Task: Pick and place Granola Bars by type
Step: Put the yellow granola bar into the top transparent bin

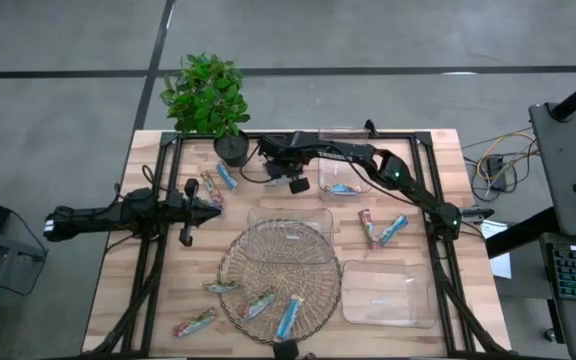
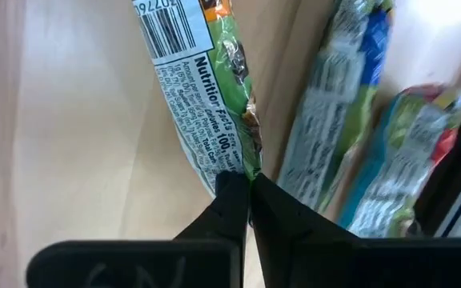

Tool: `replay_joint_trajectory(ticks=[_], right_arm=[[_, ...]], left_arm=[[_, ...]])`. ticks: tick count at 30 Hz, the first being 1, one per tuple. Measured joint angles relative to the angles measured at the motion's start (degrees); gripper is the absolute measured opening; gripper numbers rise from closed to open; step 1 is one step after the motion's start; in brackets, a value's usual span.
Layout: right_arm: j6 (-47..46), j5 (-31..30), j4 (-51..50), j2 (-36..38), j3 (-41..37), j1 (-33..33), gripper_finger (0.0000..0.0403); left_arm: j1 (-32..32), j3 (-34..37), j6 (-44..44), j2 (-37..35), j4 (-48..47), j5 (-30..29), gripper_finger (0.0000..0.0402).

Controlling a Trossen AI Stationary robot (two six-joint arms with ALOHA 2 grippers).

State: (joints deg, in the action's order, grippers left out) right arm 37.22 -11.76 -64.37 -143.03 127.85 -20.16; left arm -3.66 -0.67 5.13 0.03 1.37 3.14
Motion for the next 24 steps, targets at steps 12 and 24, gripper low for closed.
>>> replay_joint_trajectory(ticks=[12, 24], right_arm=[[-6.45, 0.21, -10.4, 1.41, 7.19, 0.02, 0.0008], [-12.38, 1.91, -13.03, 7.7, 7.17, 0.43, 0.0008]], left_arm=[[0.0, 0.0, 0.0, 0.01, 0.0, 0.02, 0.0], [0.01, 0.0, 0.0, 0.01, 0.0, 0.02, 0.0]])
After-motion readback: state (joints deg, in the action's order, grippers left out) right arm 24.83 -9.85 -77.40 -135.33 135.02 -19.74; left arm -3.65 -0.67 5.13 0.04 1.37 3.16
